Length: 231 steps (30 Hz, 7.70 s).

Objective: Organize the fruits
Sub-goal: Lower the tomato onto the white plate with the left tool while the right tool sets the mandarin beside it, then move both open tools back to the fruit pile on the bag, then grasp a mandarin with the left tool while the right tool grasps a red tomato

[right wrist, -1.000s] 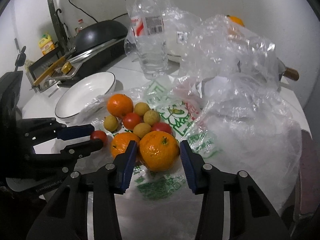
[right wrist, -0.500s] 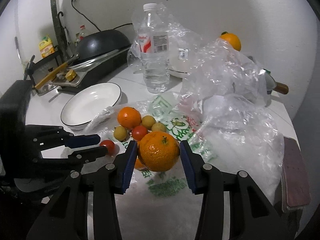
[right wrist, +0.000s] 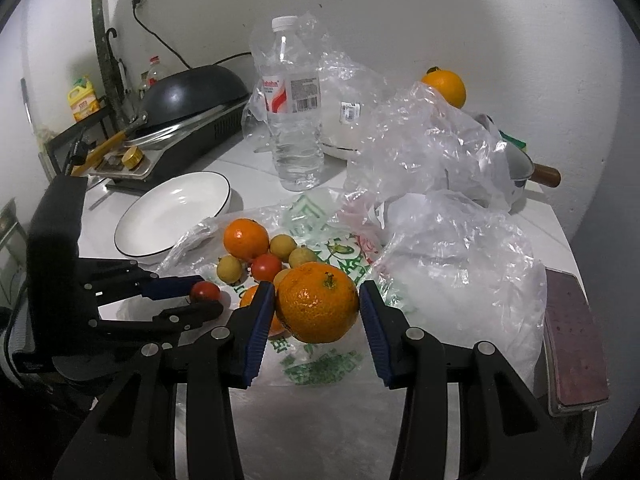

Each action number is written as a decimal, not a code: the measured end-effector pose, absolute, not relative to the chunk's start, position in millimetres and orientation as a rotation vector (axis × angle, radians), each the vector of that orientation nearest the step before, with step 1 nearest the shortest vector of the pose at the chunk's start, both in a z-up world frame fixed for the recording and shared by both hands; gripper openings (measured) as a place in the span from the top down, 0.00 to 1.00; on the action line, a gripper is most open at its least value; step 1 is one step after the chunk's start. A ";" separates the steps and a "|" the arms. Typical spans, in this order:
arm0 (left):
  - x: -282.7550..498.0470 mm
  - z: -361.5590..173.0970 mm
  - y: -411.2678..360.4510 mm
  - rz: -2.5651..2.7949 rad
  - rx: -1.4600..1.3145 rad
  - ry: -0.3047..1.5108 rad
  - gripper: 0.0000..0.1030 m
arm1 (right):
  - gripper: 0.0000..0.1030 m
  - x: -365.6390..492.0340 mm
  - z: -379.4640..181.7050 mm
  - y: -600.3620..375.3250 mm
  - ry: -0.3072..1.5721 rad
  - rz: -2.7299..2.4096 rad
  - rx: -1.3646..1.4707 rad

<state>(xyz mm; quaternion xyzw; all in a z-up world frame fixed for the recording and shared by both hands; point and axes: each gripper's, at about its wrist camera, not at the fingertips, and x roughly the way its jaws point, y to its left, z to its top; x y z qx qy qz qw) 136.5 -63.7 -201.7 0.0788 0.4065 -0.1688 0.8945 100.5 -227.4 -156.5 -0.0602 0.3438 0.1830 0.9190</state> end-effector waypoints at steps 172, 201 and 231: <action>107.7 -142.2 -69.5 -0.181 0.220 0.684 0.39 | 0.55 111.3 -157.1 -219.9 0.733 0.457 -0.067; 138.8 -179.4 -121.2 -0.281 0.185 0.821 0.40 | 0.74 165.1 -199.6 -232.0 0.878 0.564 -0.059; 127.5 -170.1 -113.6 -0.388 0.152 0.797 0.59 | 0.72 138.0 -177.0 -237.9 0.832 0.499 -0.065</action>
